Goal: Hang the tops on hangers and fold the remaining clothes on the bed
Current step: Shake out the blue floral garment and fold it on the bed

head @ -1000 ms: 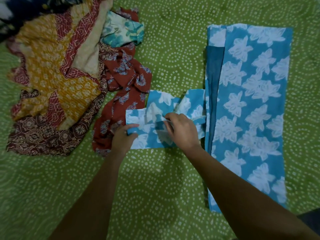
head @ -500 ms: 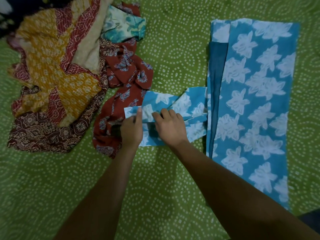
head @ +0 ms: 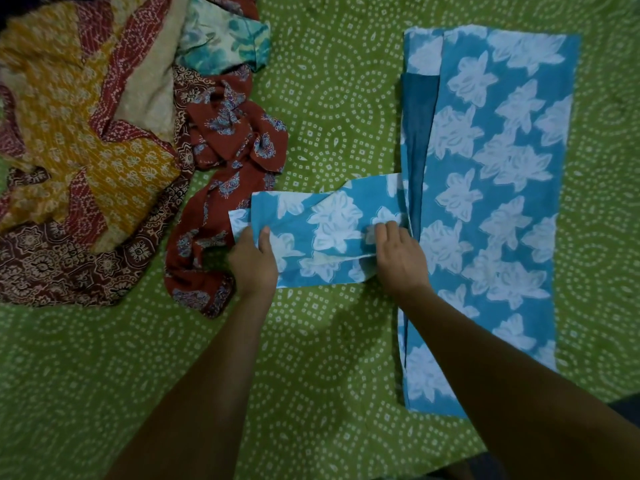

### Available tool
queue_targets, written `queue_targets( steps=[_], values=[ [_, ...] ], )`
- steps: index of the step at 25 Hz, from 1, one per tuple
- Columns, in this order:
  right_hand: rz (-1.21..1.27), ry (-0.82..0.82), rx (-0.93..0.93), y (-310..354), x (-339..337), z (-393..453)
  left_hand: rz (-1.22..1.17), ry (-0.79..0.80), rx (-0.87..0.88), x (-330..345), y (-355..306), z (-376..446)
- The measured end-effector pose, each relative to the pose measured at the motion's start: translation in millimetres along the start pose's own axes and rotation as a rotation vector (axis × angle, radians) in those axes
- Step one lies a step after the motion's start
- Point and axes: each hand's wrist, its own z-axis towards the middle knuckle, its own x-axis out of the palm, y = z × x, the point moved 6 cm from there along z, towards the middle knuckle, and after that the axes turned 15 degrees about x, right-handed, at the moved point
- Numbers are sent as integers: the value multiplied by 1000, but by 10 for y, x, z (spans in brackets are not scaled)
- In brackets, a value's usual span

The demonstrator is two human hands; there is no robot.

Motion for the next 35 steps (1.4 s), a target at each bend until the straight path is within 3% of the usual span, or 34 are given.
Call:
queue_targets(
  steps=[4, 9, 12, 18, 22, 24, 25, 27, 29, 30, 32, 33, 35],
  values=[
    [-108, -17, -128, -5, 112, -132, 12, -87, -31, -35, 8, -129],
    [-346, 86, -169, 39, 220, -187, 122, 34, -78, -4, 59, -122],
    [-409, 115, -86, 4, 155, -114, 179, 95, -83, 24, 69, -76],
    [91, 418, 181, 269, 250, -277, 253, 139, -68, 16, 69, -29],
    [181, 520, 85, 434, 270, -521, 340, 186, -60, 40, 99, -75],
    [233, 471, 17, 381, 136, -459, 386, 181, -65, 27, 91, -94],
    [271, 368, 16, 320, 30, -368, 424, 174, -49, 14, 84, -106],
    [342, 43, 116, 115, -164, -113, 529, 169, 28, 35, 89, -114],
    [361, -215, 415, -218, -247, 59, 609, 89, 36, 1, 126, -96],
    [400, -231, 625, -425, -218, 112, 608, 26, -9, -53, 146, -88],
    [559, -40, 980, -716, 1, 153, 434, 4, -173, -114, 229, -89],
    [647, 83, 1022, -709, 126, 164, 311, -17, -223, -121, 281, -81],
    [642, 194, 837, -492, 240, 235, 101, -26, -244, -113, 328, -55]
  ],
)
